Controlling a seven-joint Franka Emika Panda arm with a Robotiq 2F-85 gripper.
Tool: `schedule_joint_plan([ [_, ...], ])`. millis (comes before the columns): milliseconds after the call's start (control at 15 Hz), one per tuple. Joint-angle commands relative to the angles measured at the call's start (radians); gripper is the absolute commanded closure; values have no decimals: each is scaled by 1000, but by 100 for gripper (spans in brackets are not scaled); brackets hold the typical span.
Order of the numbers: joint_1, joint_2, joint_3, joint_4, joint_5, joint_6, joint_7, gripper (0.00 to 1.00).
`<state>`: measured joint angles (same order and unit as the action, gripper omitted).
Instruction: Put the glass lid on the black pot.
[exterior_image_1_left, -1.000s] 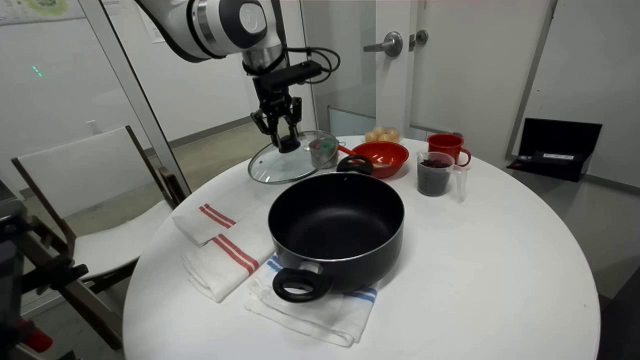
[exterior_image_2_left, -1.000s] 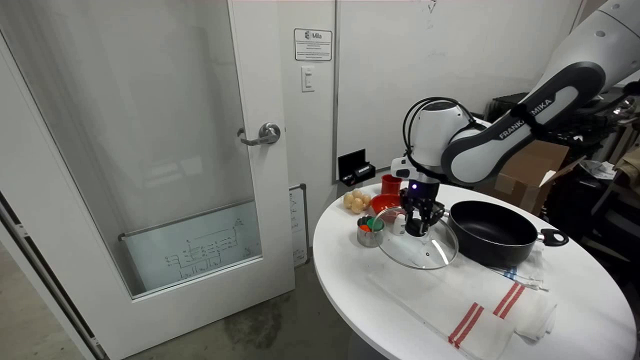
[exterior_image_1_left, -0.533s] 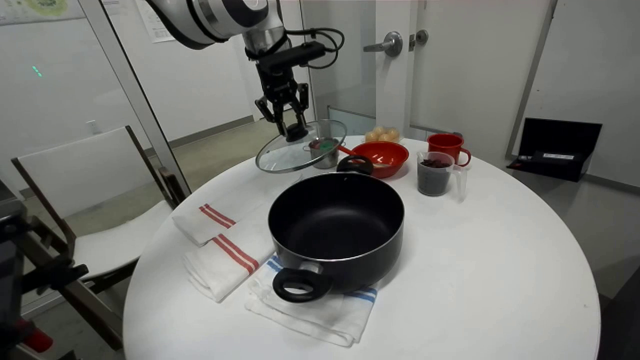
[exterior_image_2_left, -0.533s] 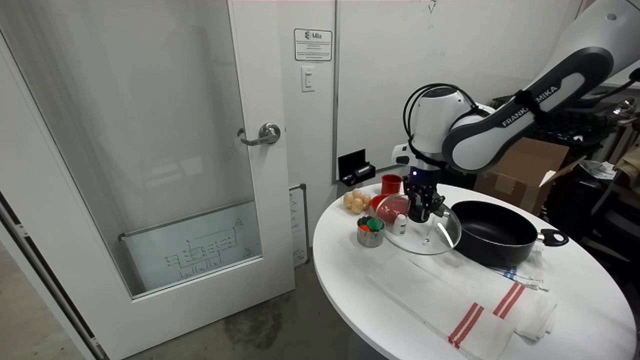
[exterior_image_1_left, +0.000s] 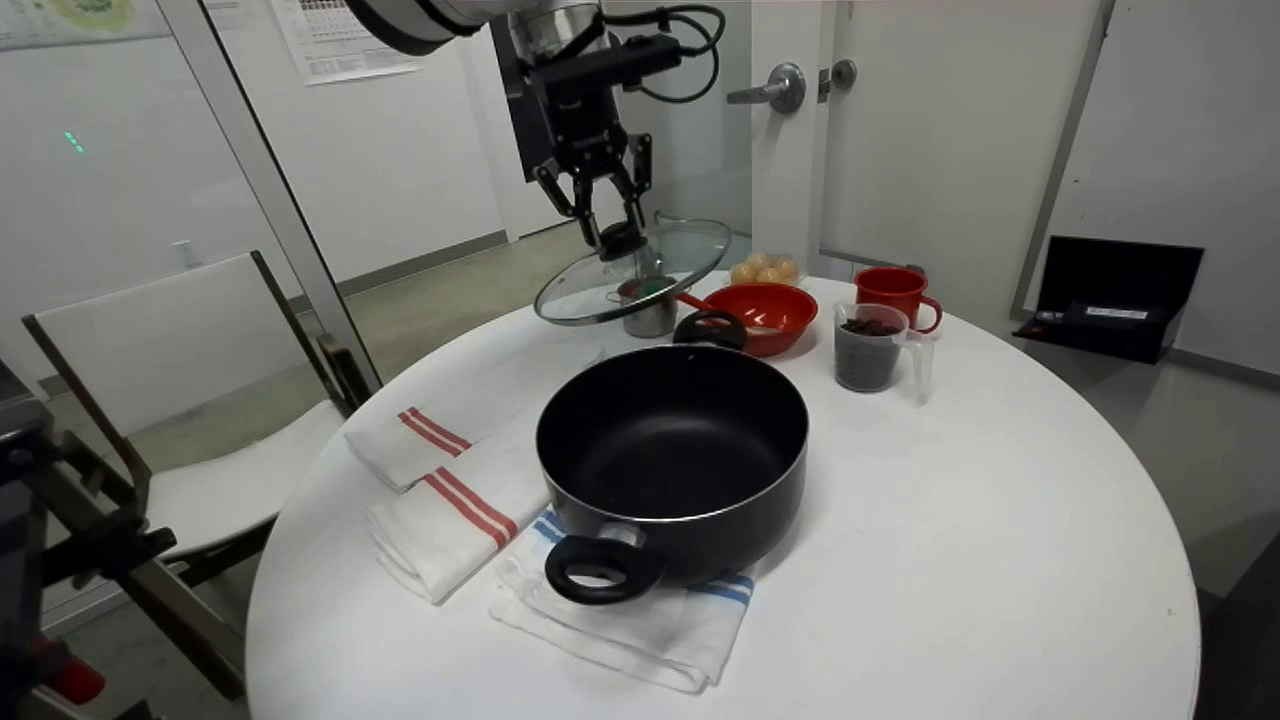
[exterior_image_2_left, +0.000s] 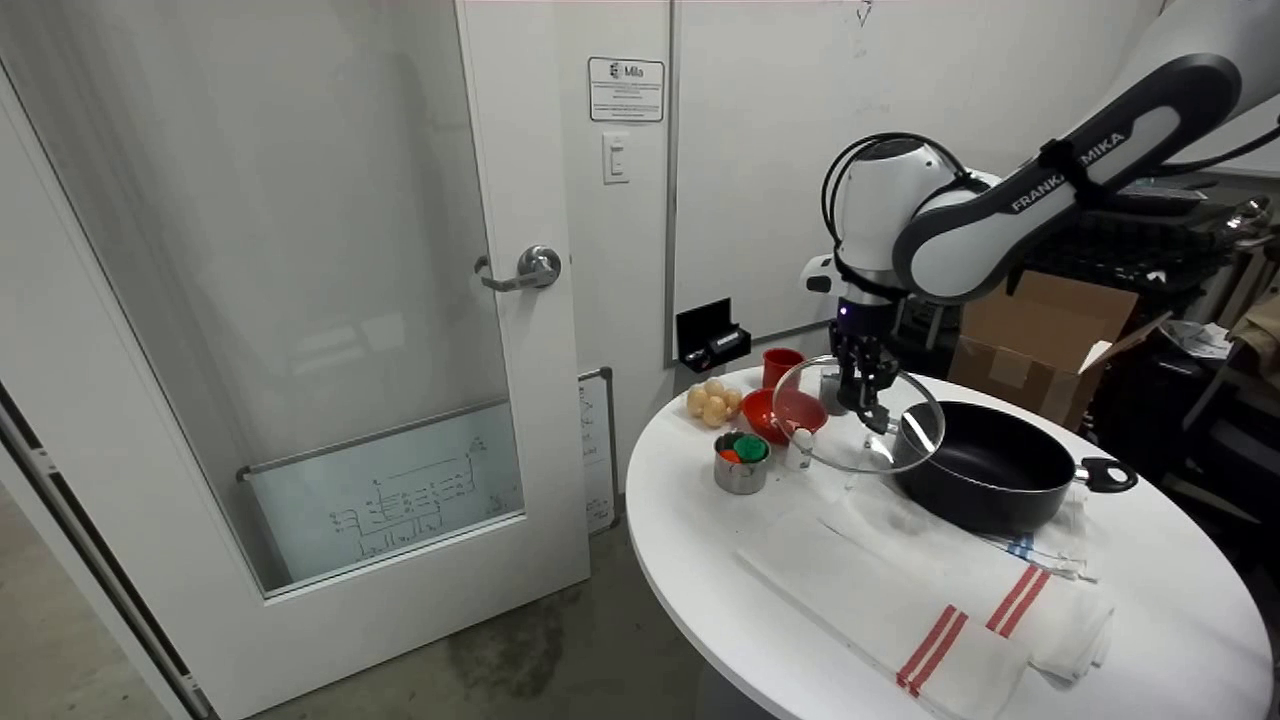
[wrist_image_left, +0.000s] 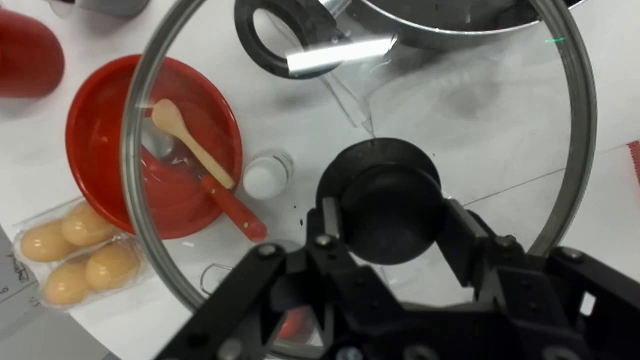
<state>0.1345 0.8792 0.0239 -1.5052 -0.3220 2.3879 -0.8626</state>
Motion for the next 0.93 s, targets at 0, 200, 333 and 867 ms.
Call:
schedule_joint_plan([
  [0, -42, -49, 8, -5, 9, -58, 54, 75],
  [200, -82, -61, 16, -10, 28, -70, 80, 75],
  [333, -113, -70, 24, -21, 48, -68, 91, 75],
  [867, -220, -130, 50, -101, 156, -24, 112, 75],
])
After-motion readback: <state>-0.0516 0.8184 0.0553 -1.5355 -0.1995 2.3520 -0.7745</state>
